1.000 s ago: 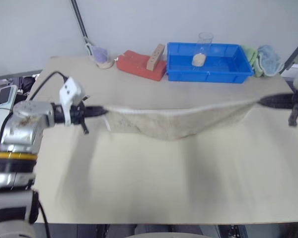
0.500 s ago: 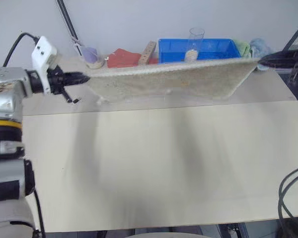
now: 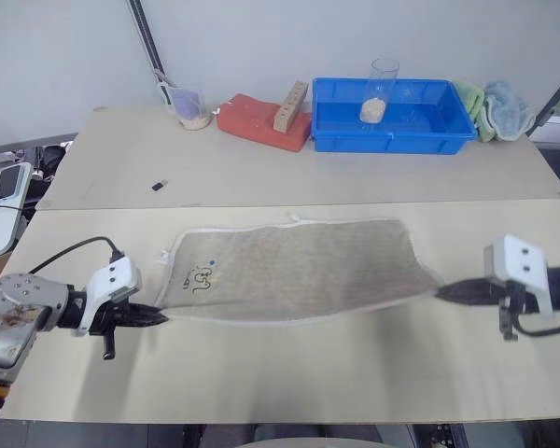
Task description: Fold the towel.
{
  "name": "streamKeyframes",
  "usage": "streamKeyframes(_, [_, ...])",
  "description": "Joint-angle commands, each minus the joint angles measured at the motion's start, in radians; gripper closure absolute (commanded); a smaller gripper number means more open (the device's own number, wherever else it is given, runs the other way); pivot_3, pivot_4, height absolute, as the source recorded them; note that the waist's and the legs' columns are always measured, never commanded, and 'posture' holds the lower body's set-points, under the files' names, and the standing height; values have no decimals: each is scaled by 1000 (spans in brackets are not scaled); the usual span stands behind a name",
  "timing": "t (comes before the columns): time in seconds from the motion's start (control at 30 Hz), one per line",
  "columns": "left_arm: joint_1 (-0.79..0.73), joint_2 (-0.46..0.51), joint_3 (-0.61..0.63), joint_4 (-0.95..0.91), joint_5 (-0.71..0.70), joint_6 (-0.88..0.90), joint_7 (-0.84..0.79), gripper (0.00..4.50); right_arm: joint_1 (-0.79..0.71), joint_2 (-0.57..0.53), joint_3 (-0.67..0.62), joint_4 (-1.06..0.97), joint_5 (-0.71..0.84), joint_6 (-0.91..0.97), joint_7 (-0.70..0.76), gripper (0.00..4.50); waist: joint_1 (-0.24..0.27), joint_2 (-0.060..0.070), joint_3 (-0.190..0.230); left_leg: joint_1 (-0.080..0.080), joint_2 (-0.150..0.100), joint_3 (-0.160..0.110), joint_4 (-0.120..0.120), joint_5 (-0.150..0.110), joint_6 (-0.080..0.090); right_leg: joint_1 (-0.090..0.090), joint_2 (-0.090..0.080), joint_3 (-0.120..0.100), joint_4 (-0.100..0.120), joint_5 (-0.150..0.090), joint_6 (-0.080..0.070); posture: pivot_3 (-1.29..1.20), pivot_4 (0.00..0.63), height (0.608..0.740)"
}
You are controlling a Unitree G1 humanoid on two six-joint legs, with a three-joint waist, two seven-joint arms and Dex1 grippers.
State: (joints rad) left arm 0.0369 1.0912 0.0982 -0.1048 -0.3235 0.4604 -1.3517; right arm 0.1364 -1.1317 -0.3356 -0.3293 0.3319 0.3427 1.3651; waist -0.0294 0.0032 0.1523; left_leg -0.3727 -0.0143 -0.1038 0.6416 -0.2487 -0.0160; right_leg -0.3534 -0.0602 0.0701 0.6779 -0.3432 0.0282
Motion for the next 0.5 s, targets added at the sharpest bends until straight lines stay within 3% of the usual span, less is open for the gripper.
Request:
streamKeyframes(0.03, [45, 45, 59, -32, -28, -3, -33, 4500, 91, -30, -101, -76, 21, 40, 45, 4478, 2, 0, 0, 1, 0, 0, 0, 0, 0, 1, 0, 0, -1, 0, 0, 0, 150, 740])
streamKeyframes(0.2, [18, 66, 46, -4, -39, -7, -65, 4500, 96, -43, -103, -104, 59, 109, 37, 4478, 6, -1, 1, 2, 0, 1, 0, 0, 0, 2, 0, 0, -2, 0, 0, 0, 150, 740])
streamKeyframes(0.5, [-297, 43, -60, 240, -34, 49, -124, 4500, -296, -28, 66, 32, 179, 394, -110, 4478, -4, -2, 1, 1, -2, 2, -2, 0, 0, 1, 1, -1, -3, 0, 0, 0, 150, 740])
